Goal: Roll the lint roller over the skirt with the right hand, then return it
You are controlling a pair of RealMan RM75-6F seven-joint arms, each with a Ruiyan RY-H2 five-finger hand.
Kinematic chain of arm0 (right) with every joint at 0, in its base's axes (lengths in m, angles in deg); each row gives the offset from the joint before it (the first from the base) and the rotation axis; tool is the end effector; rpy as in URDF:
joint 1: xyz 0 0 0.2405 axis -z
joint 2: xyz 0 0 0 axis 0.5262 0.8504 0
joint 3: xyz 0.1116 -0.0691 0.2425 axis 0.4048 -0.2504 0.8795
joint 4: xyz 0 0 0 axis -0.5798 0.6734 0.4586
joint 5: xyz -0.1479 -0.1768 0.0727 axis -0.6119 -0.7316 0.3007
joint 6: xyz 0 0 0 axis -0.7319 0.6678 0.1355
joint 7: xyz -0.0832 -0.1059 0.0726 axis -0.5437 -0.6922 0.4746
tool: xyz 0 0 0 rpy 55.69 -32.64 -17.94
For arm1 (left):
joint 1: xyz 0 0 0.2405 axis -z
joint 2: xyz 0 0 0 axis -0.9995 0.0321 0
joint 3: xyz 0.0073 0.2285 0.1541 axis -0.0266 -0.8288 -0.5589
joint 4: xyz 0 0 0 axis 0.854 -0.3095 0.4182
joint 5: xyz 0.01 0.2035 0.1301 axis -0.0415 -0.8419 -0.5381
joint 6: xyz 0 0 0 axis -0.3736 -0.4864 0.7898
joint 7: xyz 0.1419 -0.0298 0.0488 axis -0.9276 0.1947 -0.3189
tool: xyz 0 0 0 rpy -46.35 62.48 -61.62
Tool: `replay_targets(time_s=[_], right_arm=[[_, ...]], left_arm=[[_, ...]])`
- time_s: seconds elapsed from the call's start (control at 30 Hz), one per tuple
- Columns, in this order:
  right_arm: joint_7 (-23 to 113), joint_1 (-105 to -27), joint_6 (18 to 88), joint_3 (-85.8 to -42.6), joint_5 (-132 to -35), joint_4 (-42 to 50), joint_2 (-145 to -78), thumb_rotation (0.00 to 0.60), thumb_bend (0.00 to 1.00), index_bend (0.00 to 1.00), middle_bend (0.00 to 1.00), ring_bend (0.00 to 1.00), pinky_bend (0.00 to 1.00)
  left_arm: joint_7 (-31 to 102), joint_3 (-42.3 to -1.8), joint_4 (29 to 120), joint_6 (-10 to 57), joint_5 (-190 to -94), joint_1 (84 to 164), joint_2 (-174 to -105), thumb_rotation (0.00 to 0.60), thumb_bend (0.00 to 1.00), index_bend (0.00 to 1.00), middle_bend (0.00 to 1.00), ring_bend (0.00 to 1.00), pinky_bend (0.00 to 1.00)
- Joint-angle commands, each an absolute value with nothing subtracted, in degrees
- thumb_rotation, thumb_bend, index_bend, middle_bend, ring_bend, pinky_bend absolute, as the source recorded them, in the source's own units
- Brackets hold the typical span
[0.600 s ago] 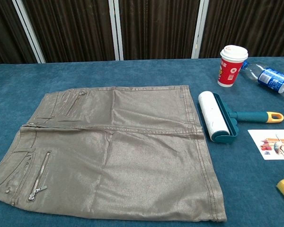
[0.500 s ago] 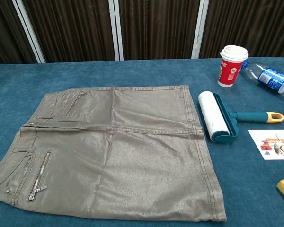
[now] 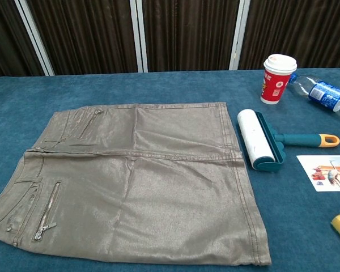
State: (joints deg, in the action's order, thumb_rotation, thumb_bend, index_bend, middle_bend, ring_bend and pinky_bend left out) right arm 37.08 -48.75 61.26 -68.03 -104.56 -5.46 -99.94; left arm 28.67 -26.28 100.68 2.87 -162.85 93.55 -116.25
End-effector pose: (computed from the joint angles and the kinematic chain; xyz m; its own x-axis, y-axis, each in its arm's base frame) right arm -0.3211 -0.2822 0.0891 0.5123 -0.0594 0.8568 -0.8518 -0.1622 0.4981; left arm -0.3266 0.2001 0.1546 0.4569 -0.0012 0.8895 0.8889 0.0377 -0.4565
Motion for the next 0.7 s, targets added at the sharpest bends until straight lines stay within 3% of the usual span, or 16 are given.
replay_targets(time_s=[0.03,0.1,0.2,0.7], right_arm=[[36.1,-55.1,53.4,-65.1,-101.2,2.4,-105.5,0.600,0.22,0.12,0.11,0.00,0.01],[36.4,-57.6,49.6,-64.3,-99.5,6.1,-108.2,0.600,0.33,0.13,0.13,0.00,0.04],[36.1,-60.0,46.8,-63.9,-98.7,10.5,-111.1,0.600,0.41,0.14,0.14,0.00,0.05],[37.8,-64.8,40.4,-66.3,-98.3,23.3,-120.5,0.600,0.42,0.14,0.14,0.01,0.05]], left_arm=[[27.5,-25.6,100.3,4.0,-160.9,94.1,-116.9,0.600,0.00,0.00,0.00,0.00,0.00],[26.7,-25.3,100.1,4.4,-159.9,94.4,-117.3,0.600,0.00,0.00,0.00,0.00,0.00],[25.8,-25.1,99.8,5.0,-158.8,94.6,-117.7,0.600,0.00,0.00,0.00,0.00,0.00],[23.6,-24.5,98.3,7.4,-155.2,95.8,-119.2,0.600,0.00,0.00,0.00,0.00,0.00]])
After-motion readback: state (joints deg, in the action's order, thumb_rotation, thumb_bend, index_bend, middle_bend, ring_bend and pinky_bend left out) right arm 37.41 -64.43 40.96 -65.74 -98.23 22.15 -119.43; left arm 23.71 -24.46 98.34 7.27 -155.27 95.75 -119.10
